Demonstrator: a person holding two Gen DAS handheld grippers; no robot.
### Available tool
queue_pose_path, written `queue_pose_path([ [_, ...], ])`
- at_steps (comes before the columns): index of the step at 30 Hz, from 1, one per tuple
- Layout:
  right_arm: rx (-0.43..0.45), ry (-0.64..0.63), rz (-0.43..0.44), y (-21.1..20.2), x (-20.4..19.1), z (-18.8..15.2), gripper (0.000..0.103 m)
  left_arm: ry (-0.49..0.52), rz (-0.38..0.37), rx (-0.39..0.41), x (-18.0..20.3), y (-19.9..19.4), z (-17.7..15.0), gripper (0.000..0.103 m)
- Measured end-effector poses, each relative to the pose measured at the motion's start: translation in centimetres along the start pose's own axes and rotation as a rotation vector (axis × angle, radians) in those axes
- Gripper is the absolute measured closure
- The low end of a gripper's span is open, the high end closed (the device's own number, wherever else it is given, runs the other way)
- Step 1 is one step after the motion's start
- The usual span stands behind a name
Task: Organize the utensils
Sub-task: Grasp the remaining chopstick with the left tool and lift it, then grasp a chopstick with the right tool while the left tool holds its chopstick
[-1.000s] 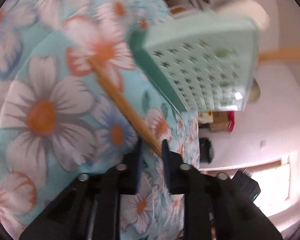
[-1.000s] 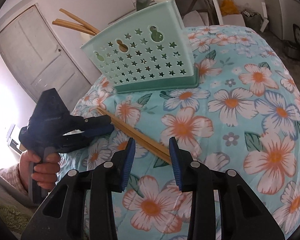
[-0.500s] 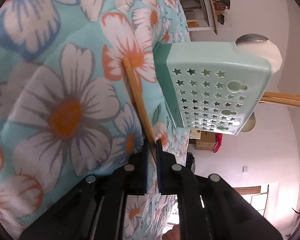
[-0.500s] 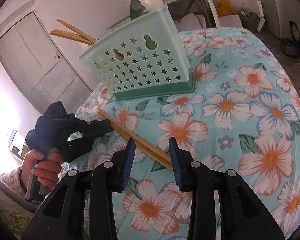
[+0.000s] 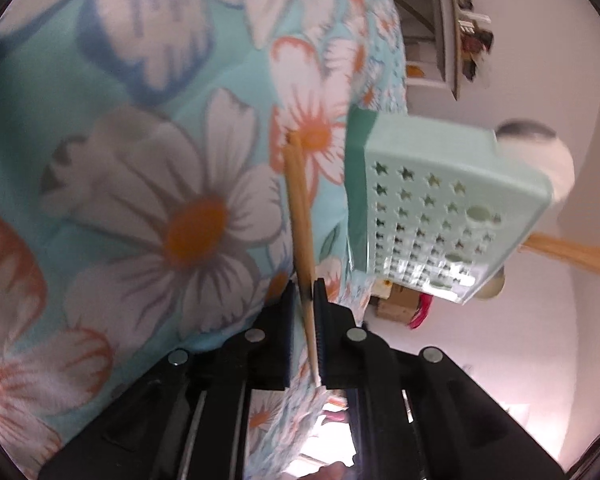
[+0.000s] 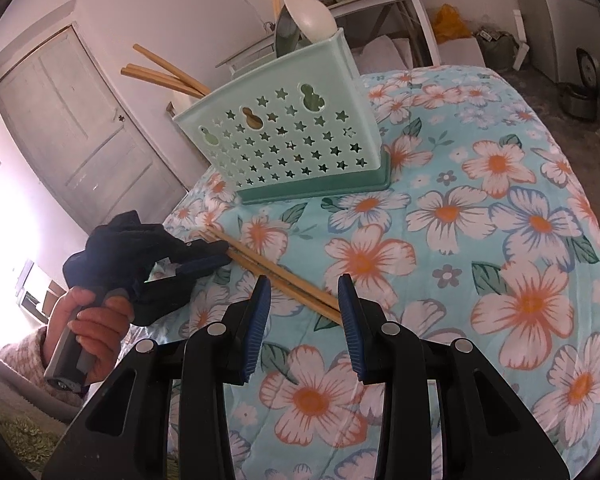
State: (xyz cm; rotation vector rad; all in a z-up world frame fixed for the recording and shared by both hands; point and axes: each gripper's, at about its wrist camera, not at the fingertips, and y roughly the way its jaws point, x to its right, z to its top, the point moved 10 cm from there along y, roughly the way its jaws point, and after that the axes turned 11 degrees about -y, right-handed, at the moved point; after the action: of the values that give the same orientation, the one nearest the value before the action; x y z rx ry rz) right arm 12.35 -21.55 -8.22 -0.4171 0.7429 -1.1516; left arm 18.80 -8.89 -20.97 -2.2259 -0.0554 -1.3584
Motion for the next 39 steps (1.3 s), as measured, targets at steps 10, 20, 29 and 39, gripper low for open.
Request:
queue_pose_path([
  [10, 0.017, 0.009, 0.000, -1.8, -0.5, -0.6, 0.068, -0.149, -0.020, 0.059, -0.8, -0.2, 0.9, 0.094],
  [20, 0.037, 0.017, -0.020, -3.8, -1.2, -1.5, 0.068, -0.121, -0.012, 0.079, -0.9, -1.5, -0.7, 0.097],
  [29, 0.034, -0.047, -0.022, -4.3, -3.5, -1.1, 0.068, -0.016, 0.080, 0.055, -2.2, -5.2, -2.8, 0.097],
  [39, -0.061, -0.302, 0.067, 1.6, -8.8, 1.9, 0.068, 0.102, 0.094, 0.113, -3.5, -9.7, -1.1, 0.095],
])
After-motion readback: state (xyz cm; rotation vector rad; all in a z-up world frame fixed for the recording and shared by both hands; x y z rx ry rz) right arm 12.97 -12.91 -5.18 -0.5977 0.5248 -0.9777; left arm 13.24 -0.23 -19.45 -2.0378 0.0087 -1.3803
